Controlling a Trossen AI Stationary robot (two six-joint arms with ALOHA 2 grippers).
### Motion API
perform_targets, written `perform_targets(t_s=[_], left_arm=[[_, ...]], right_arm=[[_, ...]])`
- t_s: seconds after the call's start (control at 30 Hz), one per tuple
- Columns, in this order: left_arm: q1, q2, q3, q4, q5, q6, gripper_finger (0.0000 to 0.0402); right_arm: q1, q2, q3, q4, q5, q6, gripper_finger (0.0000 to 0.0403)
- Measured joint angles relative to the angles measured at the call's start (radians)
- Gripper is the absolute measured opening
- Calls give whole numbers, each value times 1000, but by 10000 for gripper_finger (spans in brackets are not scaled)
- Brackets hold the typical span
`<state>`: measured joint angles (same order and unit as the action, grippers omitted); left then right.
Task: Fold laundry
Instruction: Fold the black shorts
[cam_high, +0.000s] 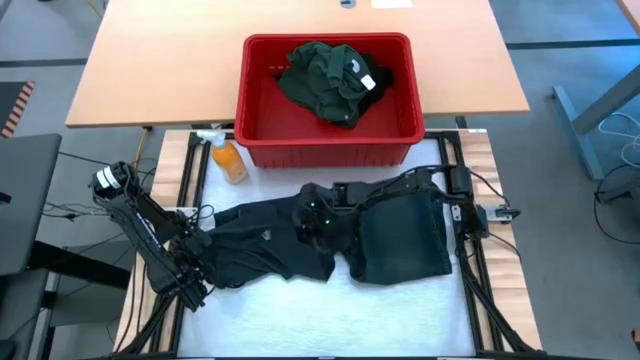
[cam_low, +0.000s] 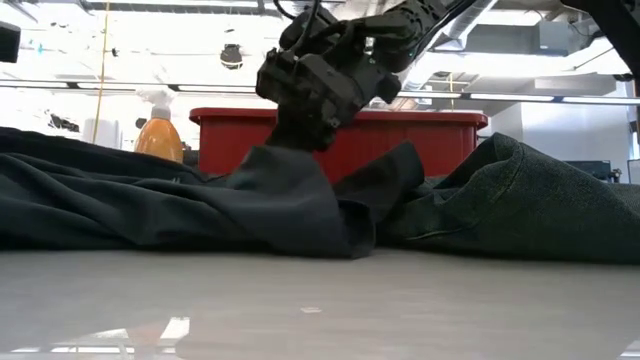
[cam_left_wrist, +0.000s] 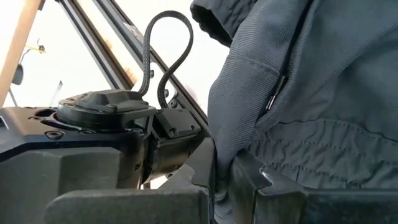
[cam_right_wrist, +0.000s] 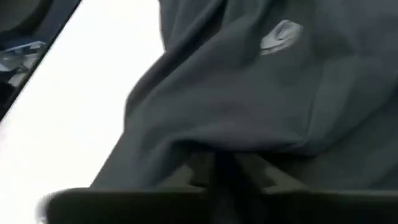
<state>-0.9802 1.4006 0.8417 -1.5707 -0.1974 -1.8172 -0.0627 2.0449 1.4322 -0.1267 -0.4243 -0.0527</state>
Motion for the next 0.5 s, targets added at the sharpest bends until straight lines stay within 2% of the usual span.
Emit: perform_targets(t_s=[0.07, 0.2, 0.33, 0.5], left_arm=[[0, 0, 0, 0, 0, 0, 11], [0, 0, 0, 0, 0, 0, 11], [0, 0, 0, -2, -1, -1, 11], [0, 0, 0, 2, -7, -18, 11]], right_arm=[[-13, -10, 4, 4, -11, 6, 18], [-50, -61, 26, -49, -50, 48, 15], [-85, -179, 36, -144, -41, -11, 12], [-130, -331, 37, -382, 95, -111, 12]])
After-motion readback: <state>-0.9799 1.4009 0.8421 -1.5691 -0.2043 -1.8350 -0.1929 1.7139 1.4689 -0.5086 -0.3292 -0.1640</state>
